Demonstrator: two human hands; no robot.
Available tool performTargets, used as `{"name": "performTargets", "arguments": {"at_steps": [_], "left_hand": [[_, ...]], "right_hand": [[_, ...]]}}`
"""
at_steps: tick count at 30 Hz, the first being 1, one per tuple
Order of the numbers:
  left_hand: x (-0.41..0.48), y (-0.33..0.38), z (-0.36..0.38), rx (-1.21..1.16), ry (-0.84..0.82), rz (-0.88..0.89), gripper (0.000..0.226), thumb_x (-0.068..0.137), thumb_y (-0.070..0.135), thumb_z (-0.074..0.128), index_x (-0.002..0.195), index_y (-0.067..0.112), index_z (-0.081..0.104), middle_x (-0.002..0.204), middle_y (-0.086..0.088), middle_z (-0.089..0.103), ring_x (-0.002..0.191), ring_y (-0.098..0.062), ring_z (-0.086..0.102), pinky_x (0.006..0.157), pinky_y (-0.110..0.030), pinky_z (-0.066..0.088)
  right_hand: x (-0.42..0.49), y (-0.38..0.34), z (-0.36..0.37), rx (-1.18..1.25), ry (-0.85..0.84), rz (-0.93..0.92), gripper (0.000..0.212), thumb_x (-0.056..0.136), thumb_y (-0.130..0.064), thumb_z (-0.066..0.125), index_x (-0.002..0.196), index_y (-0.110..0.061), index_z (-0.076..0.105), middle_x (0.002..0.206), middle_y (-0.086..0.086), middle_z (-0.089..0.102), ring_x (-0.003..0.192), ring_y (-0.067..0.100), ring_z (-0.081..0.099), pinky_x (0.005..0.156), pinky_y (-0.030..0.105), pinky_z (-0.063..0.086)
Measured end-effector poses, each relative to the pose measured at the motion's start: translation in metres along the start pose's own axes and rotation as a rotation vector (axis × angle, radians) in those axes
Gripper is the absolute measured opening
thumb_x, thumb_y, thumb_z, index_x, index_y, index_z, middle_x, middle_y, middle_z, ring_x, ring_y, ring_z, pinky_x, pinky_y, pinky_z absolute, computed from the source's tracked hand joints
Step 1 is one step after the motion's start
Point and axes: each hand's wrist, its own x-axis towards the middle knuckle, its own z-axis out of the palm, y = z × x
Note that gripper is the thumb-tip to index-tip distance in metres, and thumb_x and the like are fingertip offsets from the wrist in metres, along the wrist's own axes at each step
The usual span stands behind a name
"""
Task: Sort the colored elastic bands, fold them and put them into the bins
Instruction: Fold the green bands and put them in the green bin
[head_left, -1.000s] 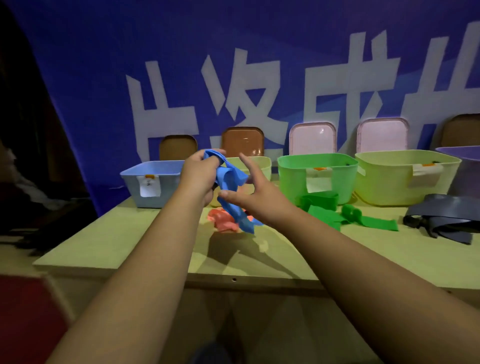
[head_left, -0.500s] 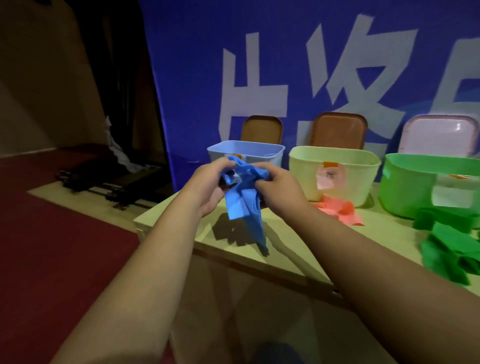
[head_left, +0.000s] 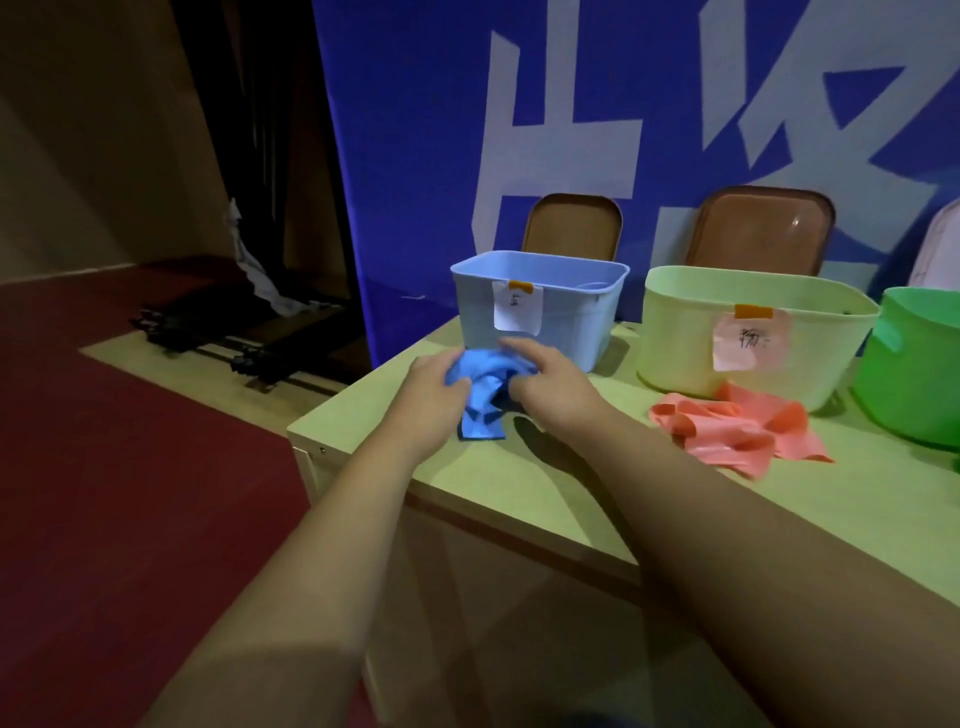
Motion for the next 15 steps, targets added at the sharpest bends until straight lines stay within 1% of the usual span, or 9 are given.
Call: {"name": "performTargets", "arguments": {"at_steps": [1,2,4,6,8,10,12,14,15], "left_hand": [[-0.001,-0.007,0.003,0.115,-0.015,-0.006,0.043,0.108,0.018,0.054,0.151,0.019,0.057,0.149,0.000,0.053,0.131,-0.018,0.059,0.100,-0.024,0.040],[0.001,-0.013,0.005,0.152,-0.012,-0.015,0.046,0.108,0.021,0.054,0.154,0.019,0.054,0.152,0.000,0.048,0.134,-0.018,0.055,0.103,-0.025,0.038],[0.004,-0.016,0.004,0.111,0.004,-0.030,0.047,0.105,0.026,0.057,0.152,0.028,0.057,0.148,0.006,0.050,0.129,-0.013,0.056,0.107,-0.028,0.042],[0.006,-0.017,0.002,0.047,0.041,-0.032,0.046,0.098,0.031,0.059,0.144,0.033,0.063,0.142,0.009,0.059,0.123,-0.010,0.062,0.109,-0.037,0.051],[0.004,-0.016,0.000,-0.047,0.077,-0.060,0.044,0.093,0.031,0.059,0.135,0.038,0.067,0.134,0.009,0.066,0.116,-0.011,0.067,0.104,-0.043,0.058],[-0.001,-0.013,-0.001,-0.087,0.095,-0.064,0.040,0.093,0.028,0.059,0.131,0.039,0.069,0.130,0.008,0.067,0.113,-0.012,0.068,0.098,-0.041,0.060],[-0.006,-0.009,-0.001,-0.094,0.109,-0.058,0.035,0.097,0.027,0.060,0.130,0.037,0.070,0.129,0.009,0.066,0.112,-0.013,0.067,0.091,-0.035,0.058],[-0.008,-0.009,-0.001,-0.100,0.128,-0.045,0.030,0.100,0.029,0.062,0.127,0.037,0.071,0.127,0.010,0.066,0.111,-0.012,0.067,0.083,-0.029,0.055],[-0.010,-0.009,-0.002,-0.099,0.136,-0.041,0.027,0.101,0.029,0.062,0.125,0.036,0.072,0.126,0.010,0.067,0.112,-0.010,0.066,0.082,-0.027,0.053]], "right_hand": [[-0.002,0.009,0.000,-0.153,0.006,-0.036,0.060,0.096,0.001,0.057,0.152,-0.020,0.060,0.147,0.005,0.060,0.125,0.020,0.064,0.106,0.027,0.050],[-0.003,0.016,0.000,-0.216,0.029,-0.053,0.061,0.095,-0.001,0.058,0.152,-0.023,0.060,0.150,0.002,0.055,0.132,0.019,0.058,0.112,0.028,0.045],[0.000,0.022,-0.001,-0.171,0.066,-0.069,0.062,0.093,-0.001,0.057,0.149,-0.027,0.062,0.146,-0.003,0.053,0.128,0.013,0.054,0.114,0.031,0.045],[0.001,0.021,-0.001,-0.163,0.078,-0.068,0.060,0.092,-0.001,0.056,0.146,-0.028,0.063,0.145,-0.002,0.053,0.123,0.011,0.052,0.111,0.030,0.045],[0.001,0.021,-0.002,-0.168,0.080,-0.053,0.059,0.093,-0.002,0.055,0.145,-0.029,0.063,0.146,-0.002,0.053,0.124,0.014,0.053,0.110,0.035,0.050],[0.000,0.022,-0.003,-0.176,0.093,-0.048,0.058,0.094,-0.001,0.054,0.144,-0.029,0.063,0.147,-0.001,0.052,0.123,0.015,0.054,0.108,0.039,0.053],[-0.002,0.023,-0.004,-0.173,0.095,-0.037,0.056,0.095,0.000,0.054,0.143,-0.028,0.064,0.144,0.001,0.053,0.121,0.016,0.056,0.105,0.039,0.056],[-0.005,0.023,-0.006,-0.172,0.101,-0.020,0.052,0.097,-0.002,0.055,0.142,-0.025,0.063,0.139,0.004,0.056,0.116,0.020,0.061,0.097,0.036,0.057],[-0.007,0.021,-0.006,-0.170,0.103,-0.008,0.050,0.097,-0.004,0.056,0.142,-0.024,0.063,0.137,0.006,0.058,0.114,0.023,0.063,0.092,0.034,0.056]]}}
